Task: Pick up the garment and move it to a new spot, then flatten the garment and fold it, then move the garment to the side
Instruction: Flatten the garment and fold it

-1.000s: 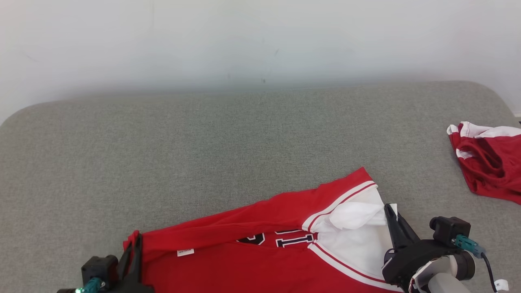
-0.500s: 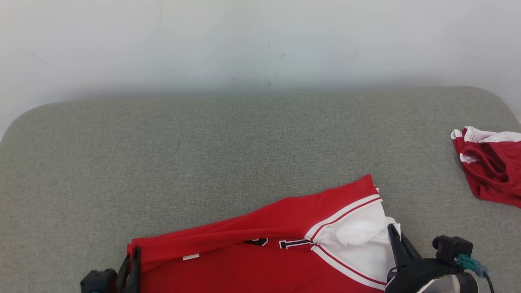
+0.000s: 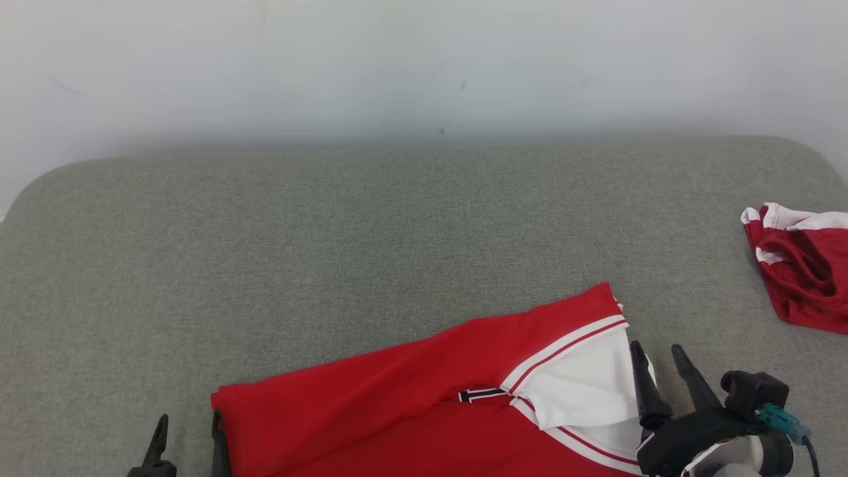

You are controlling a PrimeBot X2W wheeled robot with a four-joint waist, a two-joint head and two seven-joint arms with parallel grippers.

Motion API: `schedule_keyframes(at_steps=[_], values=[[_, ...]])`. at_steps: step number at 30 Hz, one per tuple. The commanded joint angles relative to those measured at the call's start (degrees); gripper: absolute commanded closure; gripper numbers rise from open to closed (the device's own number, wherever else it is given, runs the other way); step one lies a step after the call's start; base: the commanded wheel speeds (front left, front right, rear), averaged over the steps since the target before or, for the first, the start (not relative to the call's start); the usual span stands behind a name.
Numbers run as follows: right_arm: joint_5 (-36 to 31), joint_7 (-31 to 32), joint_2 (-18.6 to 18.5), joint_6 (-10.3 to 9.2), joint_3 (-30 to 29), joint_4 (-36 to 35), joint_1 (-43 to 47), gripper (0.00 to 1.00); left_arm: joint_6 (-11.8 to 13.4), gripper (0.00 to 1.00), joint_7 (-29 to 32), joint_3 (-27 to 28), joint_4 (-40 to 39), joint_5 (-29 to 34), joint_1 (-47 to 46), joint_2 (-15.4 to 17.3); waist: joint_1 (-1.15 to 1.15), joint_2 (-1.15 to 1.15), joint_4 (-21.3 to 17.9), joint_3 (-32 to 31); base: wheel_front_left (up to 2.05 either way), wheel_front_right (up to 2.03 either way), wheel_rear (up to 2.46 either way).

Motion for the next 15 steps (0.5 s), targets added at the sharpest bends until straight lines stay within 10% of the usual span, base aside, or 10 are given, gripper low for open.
schedule_keyframes(at_steps=[1,15], values=[[-0.98,0.00,0.43,-0.17,0.57,1.14,0.30,0.00,0.38,0.00,-0.15,-0.22,-0.20,0.25,0.64,-0.28,0.00,0.00,0.56,0.23,0.00,0.00,0.00],[-4.26,4.06,2.90,-0.17,1.93,15.77,-5.21,0.00,0.06,0.00,-0.15,-1.18,0.29,-0.48,0.04,-0.89,0.00,0.00,2.91,1.23,0.00,0.00,0.00]])
